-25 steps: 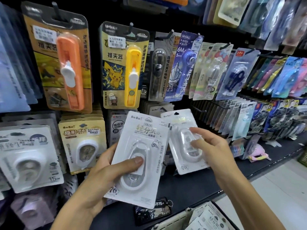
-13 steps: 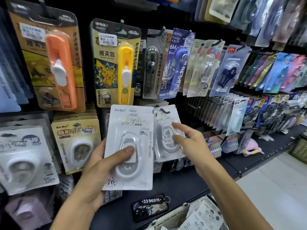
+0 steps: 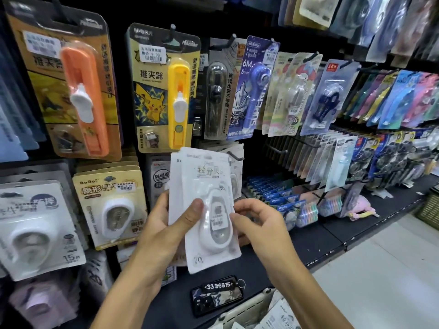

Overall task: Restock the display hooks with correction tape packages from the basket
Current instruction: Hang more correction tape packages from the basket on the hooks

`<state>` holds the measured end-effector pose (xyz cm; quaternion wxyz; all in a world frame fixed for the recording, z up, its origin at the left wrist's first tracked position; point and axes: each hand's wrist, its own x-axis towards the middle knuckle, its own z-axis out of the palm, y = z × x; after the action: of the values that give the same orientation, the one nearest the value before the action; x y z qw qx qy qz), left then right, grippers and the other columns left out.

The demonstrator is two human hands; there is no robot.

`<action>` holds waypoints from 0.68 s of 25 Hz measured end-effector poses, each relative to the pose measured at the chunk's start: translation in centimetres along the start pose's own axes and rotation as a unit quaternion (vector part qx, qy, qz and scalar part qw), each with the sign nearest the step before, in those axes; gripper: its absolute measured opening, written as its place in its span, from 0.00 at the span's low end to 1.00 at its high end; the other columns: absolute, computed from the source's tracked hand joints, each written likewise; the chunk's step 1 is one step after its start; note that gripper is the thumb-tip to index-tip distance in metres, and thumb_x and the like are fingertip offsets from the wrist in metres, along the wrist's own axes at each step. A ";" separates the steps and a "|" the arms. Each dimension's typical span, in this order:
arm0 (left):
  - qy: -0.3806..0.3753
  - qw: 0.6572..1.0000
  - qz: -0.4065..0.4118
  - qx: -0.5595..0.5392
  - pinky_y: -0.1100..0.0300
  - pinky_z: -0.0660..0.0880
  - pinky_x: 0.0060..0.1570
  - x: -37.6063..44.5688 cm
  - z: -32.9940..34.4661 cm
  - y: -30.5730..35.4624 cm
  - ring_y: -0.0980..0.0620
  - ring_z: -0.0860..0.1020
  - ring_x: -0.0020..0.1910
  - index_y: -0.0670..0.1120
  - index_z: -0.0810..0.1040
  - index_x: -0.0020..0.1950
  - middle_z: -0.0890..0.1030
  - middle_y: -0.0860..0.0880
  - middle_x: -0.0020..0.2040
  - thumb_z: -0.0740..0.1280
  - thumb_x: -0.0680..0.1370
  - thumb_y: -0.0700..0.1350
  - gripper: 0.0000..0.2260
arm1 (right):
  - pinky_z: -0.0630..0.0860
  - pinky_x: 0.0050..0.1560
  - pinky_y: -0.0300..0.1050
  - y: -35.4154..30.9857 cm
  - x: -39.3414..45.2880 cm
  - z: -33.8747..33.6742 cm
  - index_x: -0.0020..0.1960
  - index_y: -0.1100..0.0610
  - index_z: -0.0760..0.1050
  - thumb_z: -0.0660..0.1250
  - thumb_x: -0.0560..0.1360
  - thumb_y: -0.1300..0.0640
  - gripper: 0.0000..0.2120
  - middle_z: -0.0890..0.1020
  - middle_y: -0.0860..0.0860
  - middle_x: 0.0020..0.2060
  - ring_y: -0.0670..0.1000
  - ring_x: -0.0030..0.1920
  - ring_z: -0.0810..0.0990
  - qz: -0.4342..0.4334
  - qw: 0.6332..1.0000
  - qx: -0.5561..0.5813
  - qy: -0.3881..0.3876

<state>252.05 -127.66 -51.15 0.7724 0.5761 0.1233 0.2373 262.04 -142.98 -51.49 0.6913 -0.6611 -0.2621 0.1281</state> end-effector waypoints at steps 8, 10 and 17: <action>0.025 0.999 0.010 -0.046 0.58 0.83 0.38 0.2 0.2 -0.5 0.47 0.87 0.49 0.52 0.81 0.60 0.88 0.50 0.53 0.79 0.62 0.52 0.26 | 0.83 0.49 0.48 0.4 -1.5 0.9 0.62 0.49 0.79 0.79 0.70 0.53 0.22 0.86 0.54 0.55 0.56 0.54 0.86 -0.003 0.997 0.063 -0.032; 0.011 0.999 0.018 -0.045 0.61 0.83 0.40 0.3 -0.1 -0.6 0.49 0.87 0.51 0.51 0.80 0.62 0.88 0.50 0.54 0.79 0.62 0.48 0.28 | 0.84 0.48 0.48 -0.2 -0.6 0.2 0.65 0.50 0.75 0.79 0.67 0.54 0.28 0.87 0.55 0.53 0.57 0.52 0.87 0.013 0.993 0.118 0.011; 0.061 0.994 0.073 -0.061 0.64 0.81 0.38 0.3 -1.1 -0.1 0.51 0.87 0.48 0.50 0.82 0.58 0.88 0.50 0.52 0.76 0.65 0.43 0.21 | 0.66 0.23 0.41 -0.6 1.3 -4.9 0.56 0.43 0.80 0.75 0.74 0.52 0.12 0.84 0.52 0.40 0.50 0.30 0.74 0.075 0.989 -0.026 0.128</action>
<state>251.85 -126.64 -51.59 0.7778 0.5198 0.1135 0.3345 265.64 -146.45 -50.58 0.6902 -0.7076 -0.1243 0.0868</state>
